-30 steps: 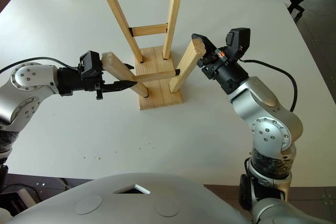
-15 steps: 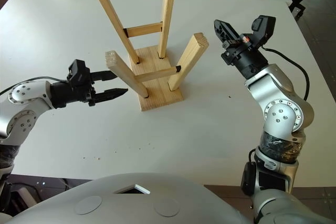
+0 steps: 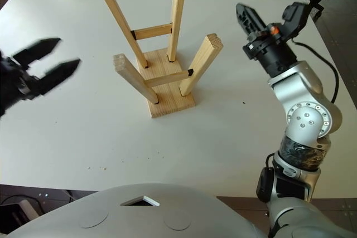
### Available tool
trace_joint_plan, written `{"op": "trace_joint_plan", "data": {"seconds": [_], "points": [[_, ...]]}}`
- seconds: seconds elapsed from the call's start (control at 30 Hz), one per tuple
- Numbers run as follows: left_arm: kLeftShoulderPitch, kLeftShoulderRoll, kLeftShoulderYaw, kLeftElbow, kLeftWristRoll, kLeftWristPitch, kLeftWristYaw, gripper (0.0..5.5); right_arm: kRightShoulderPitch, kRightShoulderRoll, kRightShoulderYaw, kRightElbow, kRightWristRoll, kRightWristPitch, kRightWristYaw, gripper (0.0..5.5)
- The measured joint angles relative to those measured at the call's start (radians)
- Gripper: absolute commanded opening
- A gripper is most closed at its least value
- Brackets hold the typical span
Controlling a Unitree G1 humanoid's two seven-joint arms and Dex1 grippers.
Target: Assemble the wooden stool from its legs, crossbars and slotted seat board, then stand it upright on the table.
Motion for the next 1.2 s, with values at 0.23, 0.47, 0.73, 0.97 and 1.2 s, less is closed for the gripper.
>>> {"op": "trace_joint_plan", "data": {"seconds": [0.23,0.47,0.73,0.97,1.2], "points": [[-0.331,-0.308,-0.326,-0.169,0.081,0.006,0.562,4.0,-0.17,-0.005,0.094,-0.076,0.099,0.038,-0.086,0.0],[-0.463,-0.508,-0.647,-0.215,0.284,0.056,0.764,3.04,-0.228,0.025,0.319,-0.13,0.011,0.085,-0.118,0.0],[-0.518,-0.58,-0.657,-0.277,0.277,0.149,0.856,1.81,-0.224,-0.014,0.236,-0.118,0.028,0.081,-0.114,0.0],[-0.501,-0.692,-0.729,-0.259,0.33,0.188,0.922,0.68,-0.129,-0.032,0.292,-0.094,-0.082,0.075,-0.068,0.0],[-0.574,-0.681,-0.66,-0.26,0.374,0.164,0.891,0.02,-0.239,0.062,0.214,-0.058,-0.021,0.028,-0.119,0.0]]}}
